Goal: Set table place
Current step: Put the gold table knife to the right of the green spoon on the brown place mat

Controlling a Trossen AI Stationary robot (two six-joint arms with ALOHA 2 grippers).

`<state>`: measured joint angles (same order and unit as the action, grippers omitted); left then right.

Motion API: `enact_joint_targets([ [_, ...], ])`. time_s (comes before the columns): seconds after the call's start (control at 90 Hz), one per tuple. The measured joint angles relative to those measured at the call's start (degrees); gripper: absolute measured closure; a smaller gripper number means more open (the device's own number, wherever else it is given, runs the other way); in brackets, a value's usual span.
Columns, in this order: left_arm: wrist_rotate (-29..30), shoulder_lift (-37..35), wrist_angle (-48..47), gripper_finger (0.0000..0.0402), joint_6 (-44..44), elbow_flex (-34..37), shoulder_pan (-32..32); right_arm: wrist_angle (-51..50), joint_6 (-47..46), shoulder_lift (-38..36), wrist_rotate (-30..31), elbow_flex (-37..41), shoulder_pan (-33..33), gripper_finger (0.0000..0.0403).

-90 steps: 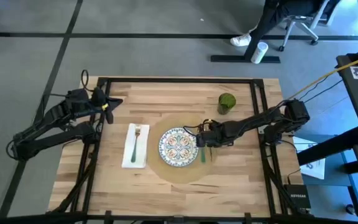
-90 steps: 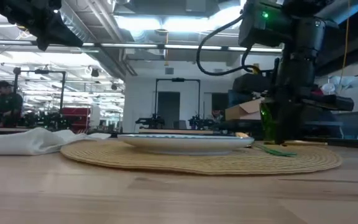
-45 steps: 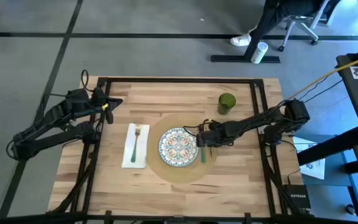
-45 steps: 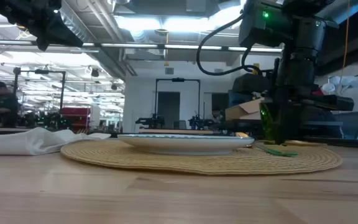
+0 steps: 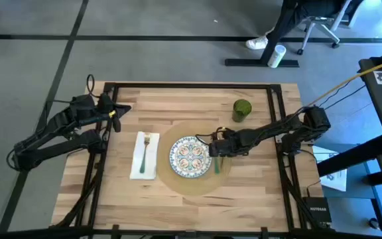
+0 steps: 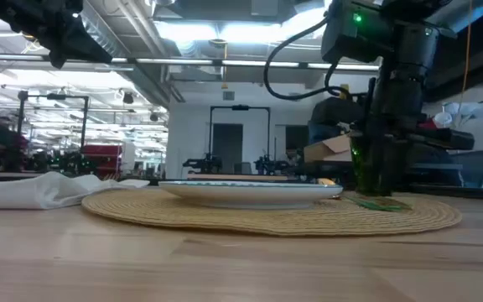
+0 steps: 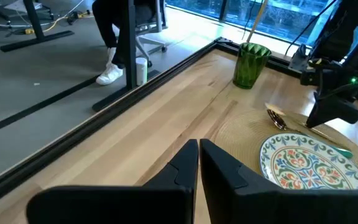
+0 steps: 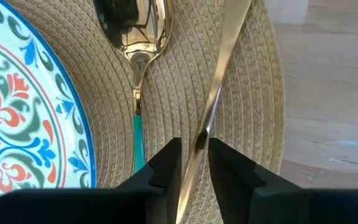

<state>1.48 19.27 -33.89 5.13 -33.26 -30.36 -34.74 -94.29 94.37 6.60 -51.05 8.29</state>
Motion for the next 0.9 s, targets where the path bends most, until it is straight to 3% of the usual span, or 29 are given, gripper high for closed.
enact_joint_targets([
  [0.156, 0.0, 0.0, 0.0, 0.0402, 0.0, 0.0, 0.0, -4.4, 0.1, 0.0, 2.3, 0.0, -0.1, 0.0342],
  [0.356, 0.0, 0.0, 0.0, 0.0402, 0.0, 0.0, 0.0, -9.1, 0.7, 0.0, 7.3, 0.0, -0.6, 0.0397],
  [0.9, 0.0, 0.0, 0.0, 0.0402, 0.0, 0.0, 0.0, -8.2, 13.1, 1.3, 13.4, 0.1, -11.4, 0.0402],
])
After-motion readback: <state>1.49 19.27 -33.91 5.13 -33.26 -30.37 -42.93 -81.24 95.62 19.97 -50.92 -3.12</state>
